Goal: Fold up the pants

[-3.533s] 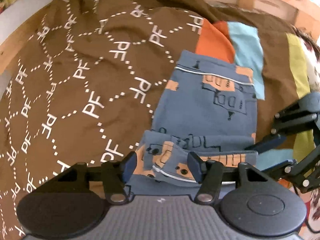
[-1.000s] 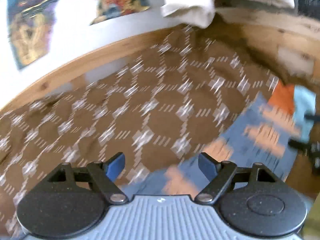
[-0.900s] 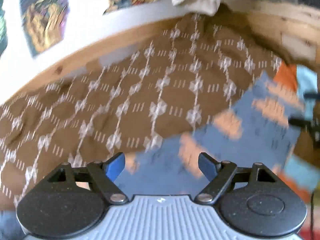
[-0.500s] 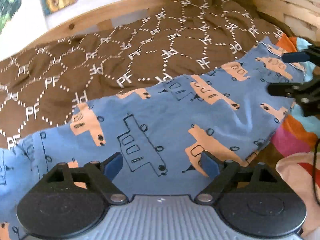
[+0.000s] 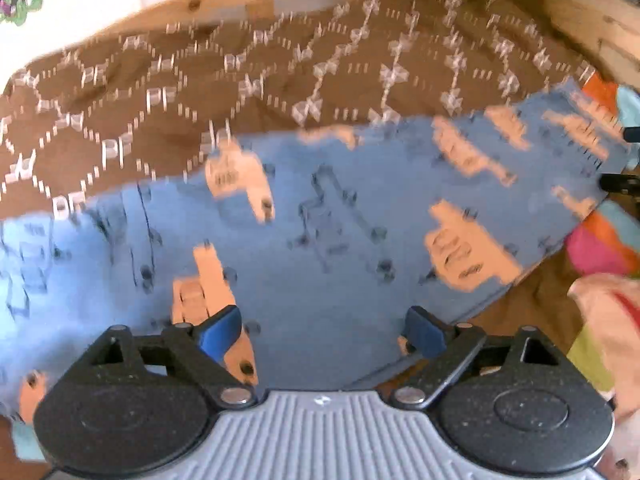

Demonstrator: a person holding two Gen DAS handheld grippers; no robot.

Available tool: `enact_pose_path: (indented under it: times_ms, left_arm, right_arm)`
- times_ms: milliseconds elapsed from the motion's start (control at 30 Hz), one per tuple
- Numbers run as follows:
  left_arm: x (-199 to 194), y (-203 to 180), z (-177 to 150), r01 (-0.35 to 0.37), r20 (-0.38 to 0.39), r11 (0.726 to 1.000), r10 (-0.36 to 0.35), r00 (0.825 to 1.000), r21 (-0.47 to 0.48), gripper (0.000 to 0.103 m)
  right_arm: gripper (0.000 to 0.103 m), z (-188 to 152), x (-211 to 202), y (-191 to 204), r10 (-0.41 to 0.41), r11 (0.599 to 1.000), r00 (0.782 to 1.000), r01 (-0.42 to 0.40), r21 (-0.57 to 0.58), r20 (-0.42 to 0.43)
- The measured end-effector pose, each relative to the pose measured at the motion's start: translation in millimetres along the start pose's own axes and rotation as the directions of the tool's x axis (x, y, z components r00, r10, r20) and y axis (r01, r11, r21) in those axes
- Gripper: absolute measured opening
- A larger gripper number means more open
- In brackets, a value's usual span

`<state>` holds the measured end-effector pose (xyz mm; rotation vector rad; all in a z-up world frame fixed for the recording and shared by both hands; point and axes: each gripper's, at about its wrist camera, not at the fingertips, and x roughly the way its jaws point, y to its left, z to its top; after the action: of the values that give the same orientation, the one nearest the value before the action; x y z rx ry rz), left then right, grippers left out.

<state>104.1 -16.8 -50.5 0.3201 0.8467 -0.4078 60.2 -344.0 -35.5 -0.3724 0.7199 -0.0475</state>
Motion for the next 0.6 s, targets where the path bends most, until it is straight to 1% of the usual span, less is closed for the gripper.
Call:
enact_pose_path:
  times_ms: [33, 67, 100, 133, 200, 267, 300, 333, 367, 400, 433, 500, 533, 600]
  left_arm:
    - [-2.6, -1.2, 5.4, -0.009, 0.032, 1.0, 0.008, 0.999, 0.011, 0.092]
    - [-3.8, -2.6, 11.0, -0.021, 0.053, 1.0, 0.02, 0.998, 0.017, 0.092]
    - [-2.5, -2.7, 17.9, -0.029, 0.067, 1.0, 0.028, 0.997, 0.009, 0.092]
    - [1.0, -1.5, 23.6, -0.035, 0.072, 0.999, 0.036, 0.997, -0.013, 0.093]
    - [13.7, 5.7, 32.8, -0.06, 0.048, 0.995, 0.064, 0.997, -0.077, 0.093]
    - [30.3, 16.9, 31.7, -0.105, -0.003, 0.986, 0.105, 0.994, -0.126, 0.093]
    - [39.0, 24.7, 27.2, -0.133, -0.045, 0.98, 0.128, 0.991, -0.15, 0.093]
    - [45.5, 33.5, 21.0, -0.145, -0.082, 0.974, 0.133, 0.988, -0.174, 0.093]
    - [45.2, 41.2, 13.5, -0.13, -0.075, 0.972, 0.118, 0.99, -0.193, 0.094]
    - [39.9, 46.0, 8.0, -0.115, -0.056, 0.976, 0.107, 0.993, -0.186, 0.094]
    - [35.3, 46.9, 5.1, -0.114, -0.064, 0.982, 0.106, 0.992, -0.154, 0.094]
    - [27.4, 46.8, 1.5, -0.112, -0.078, 0.99, 0.105, 0.991, -0.081, 0.094]
    - [23.0, 48.1, 0.8, -0.104, -0.088, 0.993, 0.098, 0.991, -0.062, 0.094]
    - [12.9, 55.9, 4.2, -0.059, -0.097, 0.997, 0.053, 0.994, -0.056, 0.094]
  right_arm:
    - [0.095, 8.0, 0.7, 2.9, 0.009, 1.0, 0.999, -0.009, -0.007, 0.037]
    - [0.097, 19.0, 3.3, 8.0, 0.042, 0.999, 0.997, -0.041, -0.013, 0.068]
    - [0.097, 27.4, 7.8, 12.1, 0.078, 0.997, 0.993, -0.077, -0.013, 0.084]
    - [0.097, 39.5, 15.4, 18.2, 0.134, 0.991, 0.985, -0.134, -0.012, 0.104]
    - [0.097, 59.6, 34.9, 32.0, 0.224, 0.975, 0.967, -0.222, -0.028, 0.125]
    - [0.097, 71.9, 52.4, 47.1, 0.256, 0.966, 0.959, -0.251, -0.055, 0.121]
    - [0.097, 74.4, 61.6, 52.8, 0.274, 0.961, 0.955, -0.267, -0.077, 0.112]
    - [0.097, 76.8, 73.1, 57.2, 0.279, 0.957, 0.957, -0.27, -0.104, 0.079]
    - [0.097, 76.2, 81.1, 60.4, 0.267, 0.957, 0.963, -0.26, -0.132, 0.045]
    - [0.098, 72.0, 87.1, 57.9, 0.252, 0.958, 0.967, -0.244, -0.152, 0.03]
    - [0.102, 68.8, 88.4, 51.1, 0.25, 0.96, 0.968, -0.243, -0.137, 0.032]
    - [0.102, 67.7, 91.2, 33.2, 0.224, 0.971, 0.975, -0.222, -0.089, 0.007]
    - [0.102, 69.3, 92.1, 27.7, 0.212, 0.974, 0.977, -0.212, -0.086, -0.002]
    - [0.102, 75.5, 88.7, 21.5, 0.17, 0.979, 0.985, -0.168, -0.112, 0.006]
